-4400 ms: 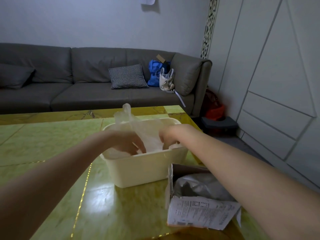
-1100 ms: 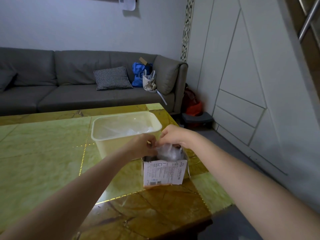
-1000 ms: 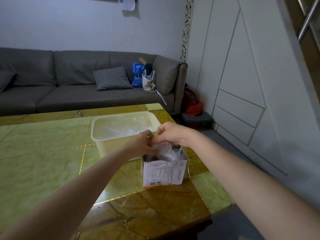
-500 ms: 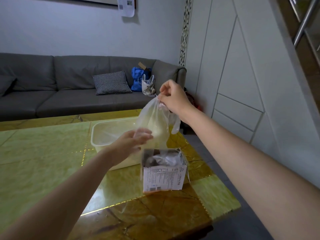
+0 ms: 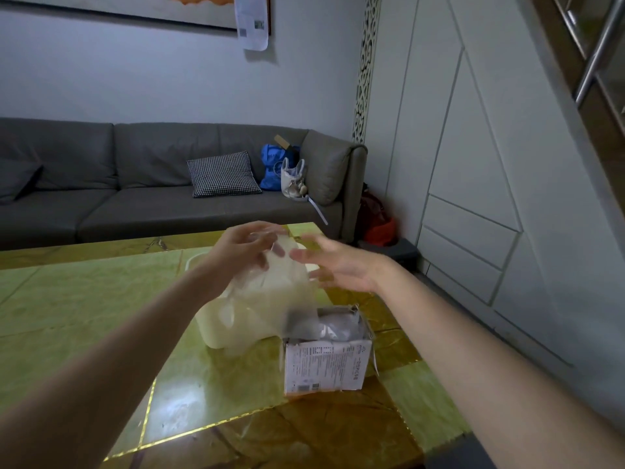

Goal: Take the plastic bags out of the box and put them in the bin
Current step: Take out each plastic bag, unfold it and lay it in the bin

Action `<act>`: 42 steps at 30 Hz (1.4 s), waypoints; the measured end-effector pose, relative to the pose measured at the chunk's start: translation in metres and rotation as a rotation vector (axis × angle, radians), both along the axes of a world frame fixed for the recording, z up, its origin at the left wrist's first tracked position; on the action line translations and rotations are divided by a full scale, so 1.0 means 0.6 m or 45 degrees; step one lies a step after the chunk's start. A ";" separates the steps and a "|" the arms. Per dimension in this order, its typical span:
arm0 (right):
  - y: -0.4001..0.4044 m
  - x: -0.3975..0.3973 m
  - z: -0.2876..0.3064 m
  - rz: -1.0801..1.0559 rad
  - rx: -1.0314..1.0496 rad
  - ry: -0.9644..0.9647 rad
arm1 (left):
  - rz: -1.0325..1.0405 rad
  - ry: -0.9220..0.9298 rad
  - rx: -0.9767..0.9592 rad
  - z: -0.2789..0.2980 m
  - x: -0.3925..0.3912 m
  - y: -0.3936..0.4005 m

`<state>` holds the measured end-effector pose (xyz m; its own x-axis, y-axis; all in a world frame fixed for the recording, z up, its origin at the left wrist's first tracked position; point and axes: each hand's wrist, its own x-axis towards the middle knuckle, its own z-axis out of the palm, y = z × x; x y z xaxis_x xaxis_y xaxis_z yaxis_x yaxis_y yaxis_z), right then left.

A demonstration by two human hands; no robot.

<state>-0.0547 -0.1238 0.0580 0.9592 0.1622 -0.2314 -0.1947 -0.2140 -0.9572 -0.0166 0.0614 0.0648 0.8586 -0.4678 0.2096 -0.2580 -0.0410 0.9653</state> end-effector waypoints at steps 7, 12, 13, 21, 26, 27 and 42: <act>0.018 0.004 -0.024 0.102 0.523 0.076 | 0.138 -0.292 0.250 0.017 0.012 0.014; 0.024 0.030 0.012 -0.405 0.431 -0.205 | 0.483 -0.567 0.601 -0.021 0.055 0.040; 0.027 0.037 0.018 -0.435 0.404 -0.259 | 0.532 -0.544 0.578 -0.025 0.061 0.045; 0.025 0.125 0.000 -0.419 0.213 -0.460 | 1.119 -0.530 0.836 -0.018 0.166 0.144; 0.032 0.165 -0.048 -0.345 -0.555 -0.516 | 0.901 -0.968 0.828 0.005 0.176 0.106; 0.034 0.171 -0.055 -0.306 -0.664 -0.522 | 0.672 -1.045 0.812 0.001 0.173 0.087; 0.076 0.209 -0.067 0.298 -1.978 -0.573 | -0.262 -0.299 1.932 -0.121 0.230 0.024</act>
